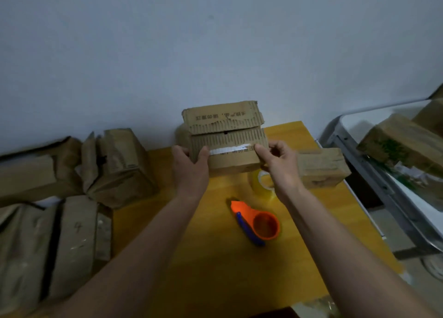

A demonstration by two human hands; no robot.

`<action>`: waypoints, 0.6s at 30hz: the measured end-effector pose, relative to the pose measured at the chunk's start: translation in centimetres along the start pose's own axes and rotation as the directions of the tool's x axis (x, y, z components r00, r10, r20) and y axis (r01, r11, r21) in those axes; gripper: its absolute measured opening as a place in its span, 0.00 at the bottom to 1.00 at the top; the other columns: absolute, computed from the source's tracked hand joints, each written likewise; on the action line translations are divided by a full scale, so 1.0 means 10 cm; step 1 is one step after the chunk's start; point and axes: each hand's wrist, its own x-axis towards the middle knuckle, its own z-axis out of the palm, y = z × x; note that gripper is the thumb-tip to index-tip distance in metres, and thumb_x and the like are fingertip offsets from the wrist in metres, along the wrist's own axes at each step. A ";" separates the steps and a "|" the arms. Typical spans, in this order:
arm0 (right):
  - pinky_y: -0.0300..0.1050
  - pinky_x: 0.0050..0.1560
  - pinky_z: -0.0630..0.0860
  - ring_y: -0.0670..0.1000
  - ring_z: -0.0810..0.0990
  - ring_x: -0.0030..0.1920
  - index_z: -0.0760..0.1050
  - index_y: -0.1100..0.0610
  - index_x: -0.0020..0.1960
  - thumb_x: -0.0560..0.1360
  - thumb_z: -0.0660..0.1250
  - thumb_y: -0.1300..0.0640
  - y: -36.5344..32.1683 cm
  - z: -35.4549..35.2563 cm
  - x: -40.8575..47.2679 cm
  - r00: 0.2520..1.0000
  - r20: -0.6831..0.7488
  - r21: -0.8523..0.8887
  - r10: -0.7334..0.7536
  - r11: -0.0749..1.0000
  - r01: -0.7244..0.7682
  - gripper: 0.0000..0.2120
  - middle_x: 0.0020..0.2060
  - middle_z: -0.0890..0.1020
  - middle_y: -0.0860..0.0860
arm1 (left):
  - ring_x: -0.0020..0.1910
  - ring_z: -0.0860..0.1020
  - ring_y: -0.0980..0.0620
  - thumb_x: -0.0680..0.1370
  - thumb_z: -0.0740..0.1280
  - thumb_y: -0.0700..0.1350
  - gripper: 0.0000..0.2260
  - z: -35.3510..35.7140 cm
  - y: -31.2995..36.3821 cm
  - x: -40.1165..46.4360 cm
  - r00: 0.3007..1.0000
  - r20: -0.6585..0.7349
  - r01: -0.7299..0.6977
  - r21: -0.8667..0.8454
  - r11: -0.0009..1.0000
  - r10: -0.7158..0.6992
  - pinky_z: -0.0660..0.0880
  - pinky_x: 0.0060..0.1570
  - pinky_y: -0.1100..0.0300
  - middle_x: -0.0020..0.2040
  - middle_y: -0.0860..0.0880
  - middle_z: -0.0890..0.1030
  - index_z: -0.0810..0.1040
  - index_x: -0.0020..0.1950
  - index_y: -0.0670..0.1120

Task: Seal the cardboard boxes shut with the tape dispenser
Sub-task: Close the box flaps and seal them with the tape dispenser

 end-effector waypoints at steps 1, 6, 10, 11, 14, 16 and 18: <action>0.52 0.49 0.77 0.54 0.77 0.46 0.74 0.55 0.46 0.75 0.69 0.59 0.04 0.11 -0.11 1.000 0.016 -0.006 0.017 1.000 -0.017 0.04 0.46 0.79 0.60 | 0.47 0.75 0.48 0.79 0.65 0.52 0.12 -0.15 -0.08 -0.02 1.000 -0.014 0.005 0.050 0.999 -0.004 0.77 0.46 0.48 0.45 0.52 0.71 0.65 0.52 0.46; 0.61 0.52 0.76 0.58 0.77 0.46 0.70 0.57 0.44 0.75 0.69 0.58 0.38 0.57 -0.60 0.988 0.102 -0.070 0.113 0.992 -0.106 0.08 0.44 0.78 0.61 | 0.43 0.76 0.50 0.79 0.64 0.53 0.12 -0.73 -0.58 -0.10 0.996 -0.038 0.080 0.178 0.981 -0.075 0.77 0.38 0.52 0.46 0.50 0.73 0.66 0.52 0.46; 0.61 0.51 0.75 0.56 0.74 0.44 0.69 0.60 0.44 0.75 0.70 0.58 0.71 0.80 -0.81 0.978 0.144 -0.172 0.153 0.977 -0.128 0.10 0.43 0.76 0.59 | 0.45 0.76 0.48 0.80 0.64 0.52 0.11 -0.94 -1.05 -0.21 0.976 -0.032 0.216 0.174 0.961 -0.214 0.79 0.47 0.45 0.47 0.49 0.73 0.66 0.51 0.46; 0.60 0.50 0.75 0.55 0.73 0.44 0.69 0.60 0.43 0.75 0.70 0.58 0.80 0.85 -0.83 0.974 0.156 -0.201 0.163 0.971 -0.130 0.10 0.42 0.76 0.58 | 0.45 0.76 0.49 0.80 0.64 0.51 0.11 -0.97 -1.17 -0.24 0.969 -0.031 0.247 0.166 0.955 -0.246 0.80 0.47 0.45 0.47 0.50 0.72 0.65 0.51 0.47; 0.59 0.50 0.75 0.56 0.75 0.44 0.69 0.60 0.43 0.75 0.70 0.59 1.04 0.97 -0.89 0.957 0.188 -0.294 0.222 0.942 -0.161 0.09 0.42 0.76 0.58 | 0.46 0.76 0.49 0.80 0.63 0.50 0.10 -1.02 -1.51 -0.33 0.947 -0.010 0.318 0.162 0.934 -0.321 0.81 0.46 0.46 0.47 0.51 0.71 0.64 0.53 0.47; 0.62 0.53 0.75 0.62 0.78 0.48 0.70 0.65 0.48 0.75 0.69 0.60 1.21 1.00 -0.91 0.939 0.188 -0.365 0.288 0.908 -0.206 0.10 0.46 0.78 0.63 | 0.47 0.77 0.48 0.80 0.64 0.48 0.10 -1.02 -1.71 -0.40 0.928 0.043 0.356 0.181 0.917 -0.369 0.81 0.46 0.46 0.47 0.51 0.71 0.64 0.53 0.46; 0.63 0.54 0.75 0.63 0.79 0.52 0.70 0.66 0.51 0.75 0.69 0.60 1.35 0.98 -0.93 0.922 0.179 -0.411 0.343 0.878 -0.247 0.12 0.49 0.79 0.63 | 0.46 0.77 0.48 0.80 0.64 0.48 0.09 -1.01 -1.86 -0.46 0.912 0.097 0.367 0.248 0.897 -0.400 0.81 0.47 0.47 0.47 0.50 0.72 0.64 0.52 0.46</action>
